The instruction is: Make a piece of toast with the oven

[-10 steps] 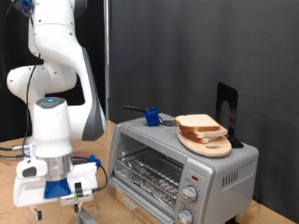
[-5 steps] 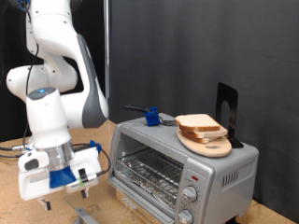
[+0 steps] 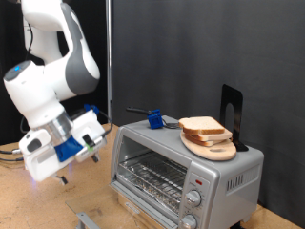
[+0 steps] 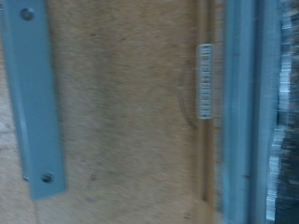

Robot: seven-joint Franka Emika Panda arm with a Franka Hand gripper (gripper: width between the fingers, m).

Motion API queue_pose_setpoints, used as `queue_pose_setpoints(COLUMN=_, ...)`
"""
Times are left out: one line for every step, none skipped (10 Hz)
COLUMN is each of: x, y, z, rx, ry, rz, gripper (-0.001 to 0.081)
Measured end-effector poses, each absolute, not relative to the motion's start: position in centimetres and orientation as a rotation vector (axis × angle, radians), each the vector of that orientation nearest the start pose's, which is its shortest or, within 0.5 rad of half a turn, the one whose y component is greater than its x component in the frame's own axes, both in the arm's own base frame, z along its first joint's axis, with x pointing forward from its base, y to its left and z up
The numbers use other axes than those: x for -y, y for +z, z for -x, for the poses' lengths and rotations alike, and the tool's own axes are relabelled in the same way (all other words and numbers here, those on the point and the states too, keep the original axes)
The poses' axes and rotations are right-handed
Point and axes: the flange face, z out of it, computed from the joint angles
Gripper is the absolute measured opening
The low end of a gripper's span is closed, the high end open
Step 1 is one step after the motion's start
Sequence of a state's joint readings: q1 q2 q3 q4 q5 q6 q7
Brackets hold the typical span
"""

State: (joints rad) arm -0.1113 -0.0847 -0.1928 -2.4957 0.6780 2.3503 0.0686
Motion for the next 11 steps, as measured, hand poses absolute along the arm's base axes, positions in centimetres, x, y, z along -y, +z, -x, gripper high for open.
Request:
queue_pose_setpoints(x=12.8, y=32.8, z=-43.8, rx=-1.099, ry=0.004, rz=2.386, gripper=0.0805)
queue_pose_setpoints(x=12.8, y=34.4, z=-43.7, rx=-1.079, ry=-0.013, rz=2.347, gripper=0.0805)
queue_pose_setpoints(x=12.8, y=36.1, z=-43.8, rx=-1.076, ry=-0.051, rz=2.307, gripper=0.0805)
queue_pose_setpoints(x=12.8, y=37.7, z=-43.9, rx=-1.11, ry=-0.083, rz=2.272, gripper=0.0805)
queue_pose_setpoints(x=12.6, y=38.8, z=-43.7, rx=-1.149, ry=-0.094, rz=2.24, gripper=0.0805)
queue_pose_setpoints(x=12.6, y=38.5, z=-43.6, rx=-1.135, ry=-0.087, rz=2.254, gripper=0.0805)
queue_pose_setpoints(x=12.2, y=38.4, z=-43.6, rx=-1.095, ry=-0.054, rz=2.263, gripper=0.0805)
queue_pose_setpoints(x=11.4, y=39.2, z=-43.8, rx=-1.027, ry=-0.018, rz=2.27, gripper=0.0805)
queue_pose_setpoints(x=10.4, y=40.7, z=-44.2, rx=-0.952, ry=-0.015, rz=2.282, gripper=0.0805)
queue_pose_setpoints(x=9.4, y=42.1, z=-44.4, rx=-0.885, ry=-0.028, rz=2.305, gripper=0.0805)
queue_pose_setpoints(x=8.4, y=43.4, z=-44.5, rx=-0.83, ry=-0.052, rz=2.354, gripper=0.0805)
